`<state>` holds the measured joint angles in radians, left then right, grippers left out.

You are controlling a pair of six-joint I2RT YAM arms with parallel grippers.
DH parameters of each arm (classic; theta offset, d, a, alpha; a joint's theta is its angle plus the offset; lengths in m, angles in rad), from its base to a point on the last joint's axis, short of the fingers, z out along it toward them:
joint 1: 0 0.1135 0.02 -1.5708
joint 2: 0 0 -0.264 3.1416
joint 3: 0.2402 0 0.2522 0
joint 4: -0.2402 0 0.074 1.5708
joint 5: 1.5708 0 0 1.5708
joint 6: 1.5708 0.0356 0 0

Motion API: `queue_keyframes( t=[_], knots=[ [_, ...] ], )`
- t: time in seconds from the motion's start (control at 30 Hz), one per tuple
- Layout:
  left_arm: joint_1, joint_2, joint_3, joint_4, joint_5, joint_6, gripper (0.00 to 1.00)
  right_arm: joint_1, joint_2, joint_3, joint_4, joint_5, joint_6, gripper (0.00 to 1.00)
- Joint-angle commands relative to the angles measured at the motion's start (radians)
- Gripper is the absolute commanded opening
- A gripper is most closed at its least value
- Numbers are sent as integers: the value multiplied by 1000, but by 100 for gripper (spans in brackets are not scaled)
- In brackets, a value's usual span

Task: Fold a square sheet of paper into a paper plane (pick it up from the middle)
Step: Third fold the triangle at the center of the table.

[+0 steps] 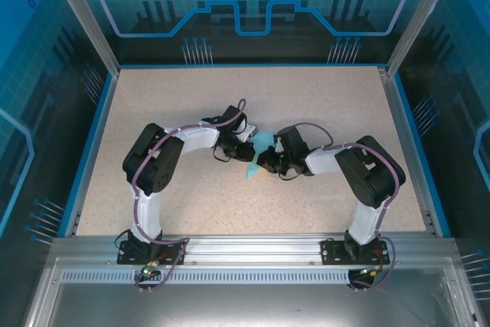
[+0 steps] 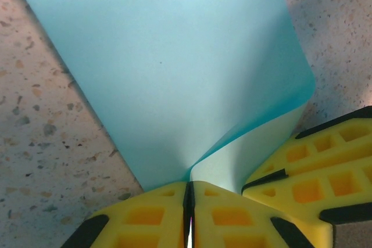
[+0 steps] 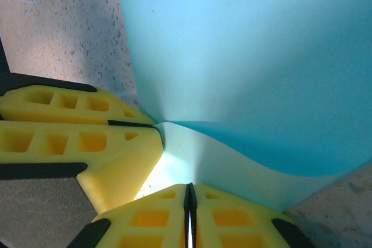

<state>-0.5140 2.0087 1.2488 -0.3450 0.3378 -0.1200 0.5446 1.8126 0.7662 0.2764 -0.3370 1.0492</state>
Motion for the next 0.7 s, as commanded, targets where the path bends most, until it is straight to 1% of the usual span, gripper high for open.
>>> queue_keyframes(
  t=[0.0,0.17,0.3,0.33,0.53,0.67],
  knots=[
    [0,61,-7,-64,-31,33,12,-6,-37,16,-79,5,-35,12],
    [1,64,-2,-66,-31,33,12,7,-79,18,-51,-40,-33,13],
    [1,66,1,-70,-31,33,12,28,-36,20,-12,-73,-10,12],
    [2,67,1,-71,-31,34,12,31,-22,15,18,-73,-3,11],
    [1,67,1,-70,-28,34,12,37,48,3,20,-46,17,9],
    [0,66,2,-73,-29,34,11,32,37,0,8,-36,13,9]
  ],
)
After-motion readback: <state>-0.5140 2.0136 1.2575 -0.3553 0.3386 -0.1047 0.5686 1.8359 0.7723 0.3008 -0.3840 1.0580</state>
